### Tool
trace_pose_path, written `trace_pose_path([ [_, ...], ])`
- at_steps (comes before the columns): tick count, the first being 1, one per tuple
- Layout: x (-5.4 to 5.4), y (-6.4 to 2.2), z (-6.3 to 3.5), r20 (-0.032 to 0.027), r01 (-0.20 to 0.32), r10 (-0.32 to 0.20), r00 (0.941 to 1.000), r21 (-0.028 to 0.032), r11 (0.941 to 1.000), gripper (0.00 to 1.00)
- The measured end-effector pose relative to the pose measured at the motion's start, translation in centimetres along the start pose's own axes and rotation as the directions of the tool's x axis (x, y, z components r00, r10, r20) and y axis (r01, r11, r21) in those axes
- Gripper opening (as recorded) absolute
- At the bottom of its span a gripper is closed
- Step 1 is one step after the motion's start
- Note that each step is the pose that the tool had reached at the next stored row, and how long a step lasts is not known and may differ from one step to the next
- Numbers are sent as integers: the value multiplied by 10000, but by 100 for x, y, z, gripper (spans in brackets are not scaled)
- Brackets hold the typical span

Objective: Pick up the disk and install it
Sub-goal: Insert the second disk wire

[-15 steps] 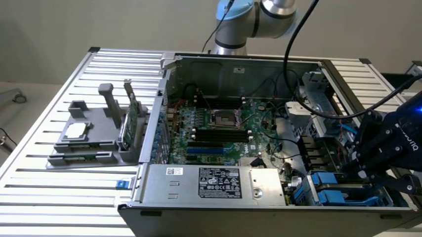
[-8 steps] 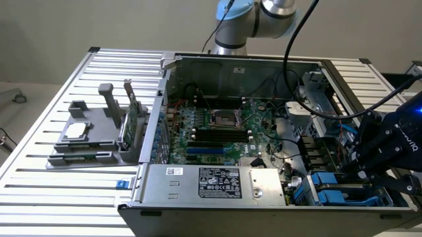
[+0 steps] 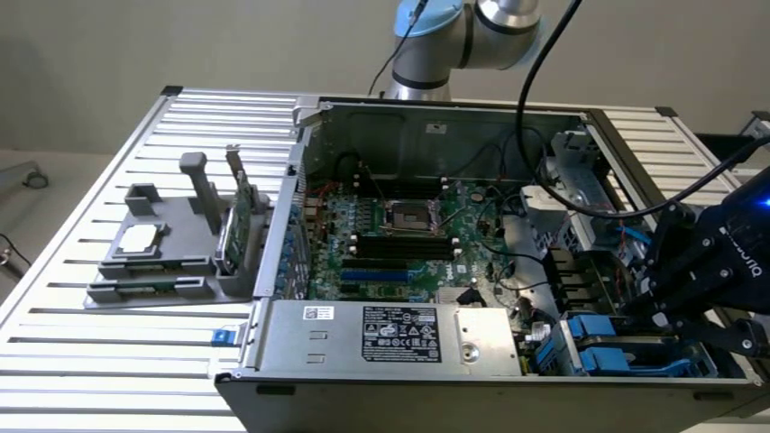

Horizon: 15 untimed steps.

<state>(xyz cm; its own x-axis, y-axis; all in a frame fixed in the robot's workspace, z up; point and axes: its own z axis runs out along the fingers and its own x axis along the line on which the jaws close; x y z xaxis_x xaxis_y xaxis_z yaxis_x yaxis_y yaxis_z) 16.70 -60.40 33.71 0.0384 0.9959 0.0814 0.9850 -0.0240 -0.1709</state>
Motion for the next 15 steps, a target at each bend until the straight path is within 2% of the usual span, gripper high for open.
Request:
trace_pose_path([
  [10,-3,6,32,19,152,-152,9999,13,9999,16],
  [11,-4,6,35,19,164,-164,9999,14,9999,18],
  [12,-4,6,37,19,176,-176,9998,15,9998,24],
  [13,-4,6,38,20,188,-188,9998,16,9998,24],
  [14,-4,7,38,21,198,-199,9998,17,9998,30],
  [15,-4,7,39,22,209,-209,9998,18,9998,30],
])
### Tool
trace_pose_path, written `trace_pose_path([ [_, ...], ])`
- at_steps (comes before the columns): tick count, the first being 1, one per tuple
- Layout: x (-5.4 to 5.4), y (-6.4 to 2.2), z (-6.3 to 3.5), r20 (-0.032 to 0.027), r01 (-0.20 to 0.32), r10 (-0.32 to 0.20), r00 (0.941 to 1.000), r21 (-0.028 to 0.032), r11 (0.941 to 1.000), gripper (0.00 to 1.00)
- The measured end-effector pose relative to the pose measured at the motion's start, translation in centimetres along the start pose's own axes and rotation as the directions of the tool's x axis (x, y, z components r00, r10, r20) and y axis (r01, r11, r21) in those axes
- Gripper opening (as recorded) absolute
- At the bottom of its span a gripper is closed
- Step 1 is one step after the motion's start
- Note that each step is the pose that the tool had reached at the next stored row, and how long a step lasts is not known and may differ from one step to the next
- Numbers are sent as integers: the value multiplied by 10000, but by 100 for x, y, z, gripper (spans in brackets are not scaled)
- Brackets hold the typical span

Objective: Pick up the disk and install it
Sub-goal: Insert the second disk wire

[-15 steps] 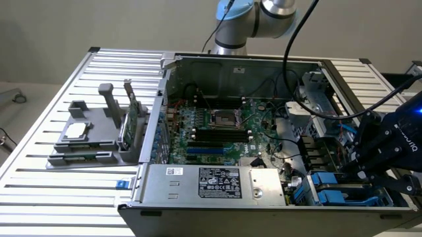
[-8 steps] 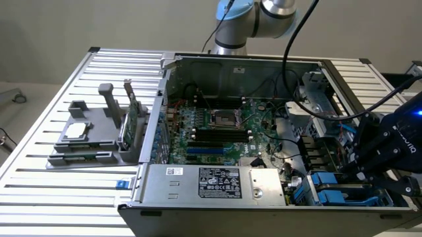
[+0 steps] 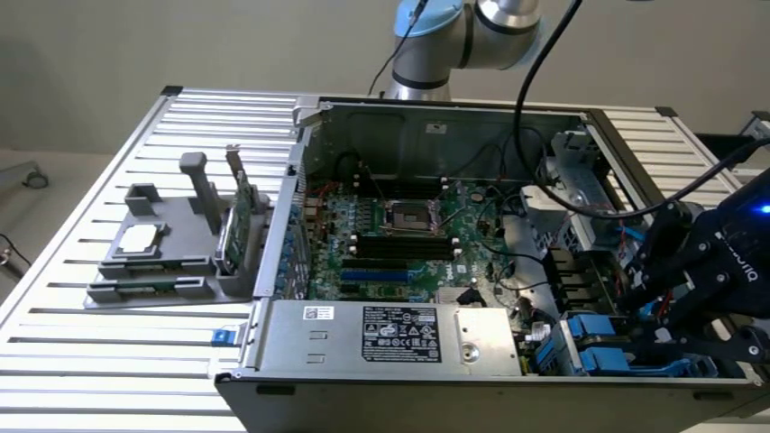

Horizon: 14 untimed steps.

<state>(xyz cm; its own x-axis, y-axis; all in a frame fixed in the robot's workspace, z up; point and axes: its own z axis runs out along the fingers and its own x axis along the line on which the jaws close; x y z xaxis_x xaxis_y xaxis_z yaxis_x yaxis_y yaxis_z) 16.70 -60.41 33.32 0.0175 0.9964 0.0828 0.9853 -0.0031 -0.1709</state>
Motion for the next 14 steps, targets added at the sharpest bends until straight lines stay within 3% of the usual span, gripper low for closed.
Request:
trace_pose_path([
  [2,0,0,-1,5,12,-12,10000,1,10000,42],
  [14,7,-54,-81,9,33,-33,10000,3,10000,42],
])
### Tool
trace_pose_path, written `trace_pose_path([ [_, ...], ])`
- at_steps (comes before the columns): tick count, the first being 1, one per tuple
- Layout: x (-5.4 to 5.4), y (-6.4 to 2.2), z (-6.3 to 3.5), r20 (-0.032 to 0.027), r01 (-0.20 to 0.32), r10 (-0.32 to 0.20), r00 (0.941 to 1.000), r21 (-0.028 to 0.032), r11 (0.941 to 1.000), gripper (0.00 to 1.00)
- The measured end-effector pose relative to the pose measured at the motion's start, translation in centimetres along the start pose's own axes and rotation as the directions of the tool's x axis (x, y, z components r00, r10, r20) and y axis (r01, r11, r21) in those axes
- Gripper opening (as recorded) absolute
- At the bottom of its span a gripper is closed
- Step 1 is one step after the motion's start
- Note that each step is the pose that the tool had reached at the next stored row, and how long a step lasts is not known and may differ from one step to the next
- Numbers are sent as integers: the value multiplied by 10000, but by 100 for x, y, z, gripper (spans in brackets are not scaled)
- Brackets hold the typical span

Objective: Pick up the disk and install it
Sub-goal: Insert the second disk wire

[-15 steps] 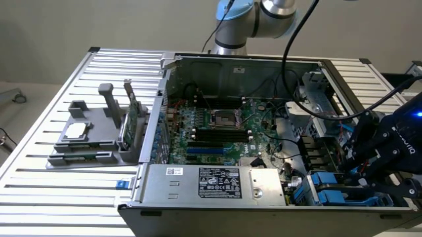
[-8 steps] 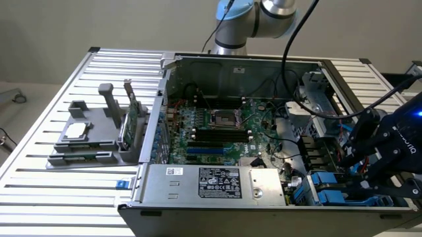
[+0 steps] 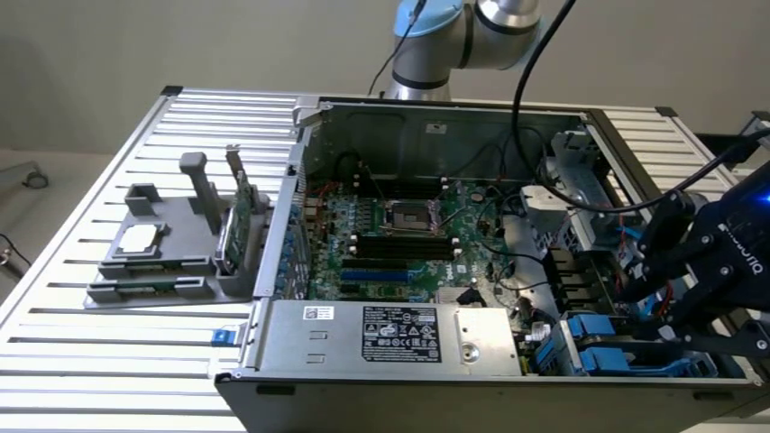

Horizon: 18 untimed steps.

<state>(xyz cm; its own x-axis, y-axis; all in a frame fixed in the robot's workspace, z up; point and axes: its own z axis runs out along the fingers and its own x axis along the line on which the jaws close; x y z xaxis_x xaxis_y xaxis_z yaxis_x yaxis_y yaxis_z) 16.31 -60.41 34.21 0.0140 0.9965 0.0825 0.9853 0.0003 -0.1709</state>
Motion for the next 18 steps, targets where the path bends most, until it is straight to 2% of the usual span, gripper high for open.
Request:
trace_pose_path([
  [5,4,-76,-37,2,8,-8,10000,0,10000,40],
  [6,4,-93,-39,1,8,-8,10000,0,10000,34],
  [7,4,-112,-39,0,8,-8,10000,0,10000,34],
  [9,3,-156,-36,1,9,-9,10000,-4,10000,21],
  [10,3,-182,-33,2,9,-9,10000,-7,10000,21],
  [13,2,-243,-25,0,10,-10,10000,-23,10000,11],
  [18,2,-244,-25,-2,12,-12,10000,-24,10000,11],
])
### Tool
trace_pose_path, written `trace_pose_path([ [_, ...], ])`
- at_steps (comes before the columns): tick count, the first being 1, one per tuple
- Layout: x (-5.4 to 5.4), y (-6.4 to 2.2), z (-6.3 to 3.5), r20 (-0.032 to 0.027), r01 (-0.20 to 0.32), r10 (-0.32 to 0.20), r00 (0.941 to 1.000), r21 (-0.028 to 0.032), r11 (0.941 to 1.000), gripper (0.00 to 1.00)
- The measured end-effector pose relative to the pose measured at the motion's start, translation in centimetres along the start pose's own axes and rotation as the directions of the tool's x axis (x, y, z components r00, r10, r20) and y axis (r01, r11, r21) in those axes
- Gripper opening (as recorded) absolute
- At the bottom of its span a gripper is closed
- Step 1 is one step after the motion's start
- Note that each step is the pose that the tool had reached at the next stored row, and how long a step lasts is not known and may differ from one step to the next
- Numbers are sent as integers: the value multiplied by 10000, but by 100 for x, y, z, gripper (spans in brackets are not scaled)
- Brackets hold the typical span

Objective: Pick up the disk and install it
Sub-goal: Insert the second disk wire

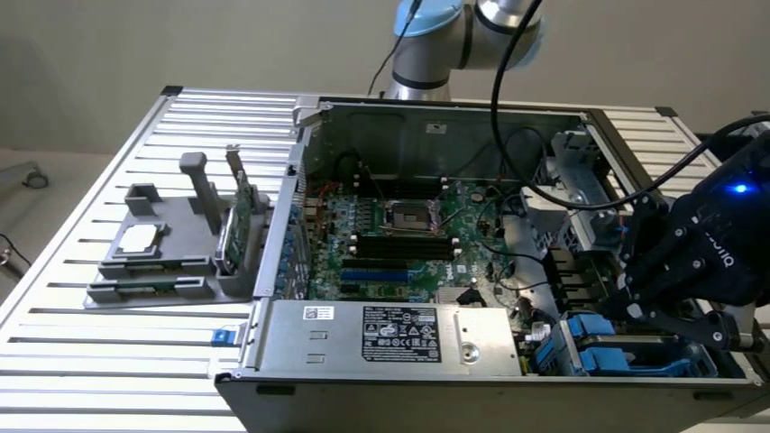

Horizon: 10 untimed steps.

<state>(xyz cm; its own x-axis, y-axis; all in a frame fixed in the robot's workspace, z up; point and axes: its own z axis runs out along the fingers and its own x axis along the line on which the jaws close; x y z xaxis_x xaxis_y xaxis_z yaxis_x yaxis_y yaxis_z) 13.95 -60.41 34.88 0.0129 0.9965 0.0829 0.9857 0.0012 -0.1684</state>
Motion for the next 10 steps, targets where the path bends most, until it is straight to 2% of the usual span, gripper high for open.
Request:
trace_pose_path([
  [10,0,0,0,0,0,0,10000,0,10000,11],
])
